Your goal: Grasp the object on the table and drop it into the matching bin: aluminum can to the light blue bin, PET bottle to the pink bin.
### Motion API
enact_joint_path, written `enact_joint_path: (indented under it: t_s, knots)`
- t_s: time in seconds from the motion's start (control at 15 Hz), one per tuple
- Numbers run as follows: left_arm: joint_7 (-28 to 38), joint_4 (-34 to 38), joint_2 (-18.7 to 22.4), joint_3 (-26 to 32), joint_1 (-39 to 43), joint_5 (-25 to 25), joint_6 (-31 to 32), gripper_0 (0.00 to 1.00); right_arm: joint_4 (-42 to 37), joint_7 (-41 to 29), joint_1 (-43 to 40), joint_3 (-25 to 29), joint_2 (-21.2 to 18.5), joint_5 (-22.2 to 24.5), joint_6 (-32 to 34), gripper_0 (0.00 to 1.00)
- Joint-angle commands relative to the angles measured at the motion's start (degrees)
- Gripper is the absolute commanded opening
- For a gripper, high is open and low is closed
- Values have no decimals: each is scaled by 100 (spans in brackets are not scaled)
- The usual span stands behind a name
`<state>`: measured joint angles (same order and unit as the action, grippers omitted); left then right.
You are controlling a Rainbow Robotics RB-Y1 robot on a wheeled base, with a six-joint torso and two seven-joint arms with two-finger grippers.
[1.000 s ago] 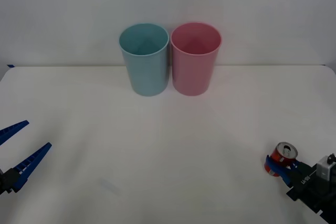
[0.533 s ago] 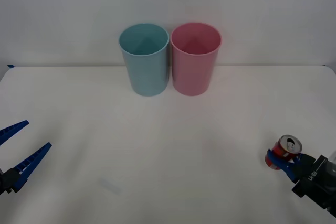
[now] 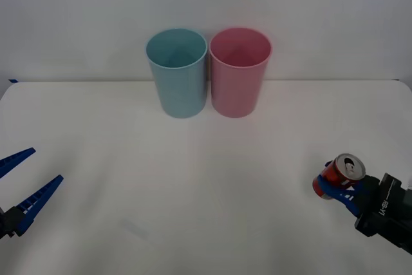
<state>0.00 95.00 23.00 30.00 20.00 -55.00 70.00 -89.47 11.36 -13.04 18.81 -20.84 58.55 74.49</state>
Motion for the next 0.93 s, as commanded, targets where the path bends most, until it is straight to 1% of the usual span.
enact_joint_path:
  t_s: [0.07,0.13,0.2,0.27,0.4,0.47,0.6,0.67,0.8,0.93]
  knots:
    - [0,0,0,0,0,0,0,100,-484,-107,29,-238,-122,24,-67,0]
    - [0,0,0,0,0,0,0,100,-659,-151,65,-335,-174,24,-111,0]
    - [0,0,0,0,0,0,0,100,-879,-221,91,-379,-201,121,-155,0]
    - [0,0,0,0,0,0,0,100,-1090,-450,126,-379,-210,297,-172,0]
    - [0,0,0,0,0,0,0,100,-1767,-1118,214,-379,-201,736,-348,0]
    - [0,0,0,0,0,0,0,100,-1951,-1329,240,-458,-201,824,-497,0]
    - [0,0,0,0,0,0,0,100,-2039,-1619,478,-836,-262,824,-840,0]
    - [0,0,0,0,0,0,0,100,-2039,-1645,636,-967,-289,833,-989,0]
    - [0,0,0,0,0,0,0,100,-2039,-1742,1040,-1398,-394,842,-1438,0]
    - [0,0,0,0,0,0,0,100,-2039,-2032,1462,-1925,-552,842,-2027,0]
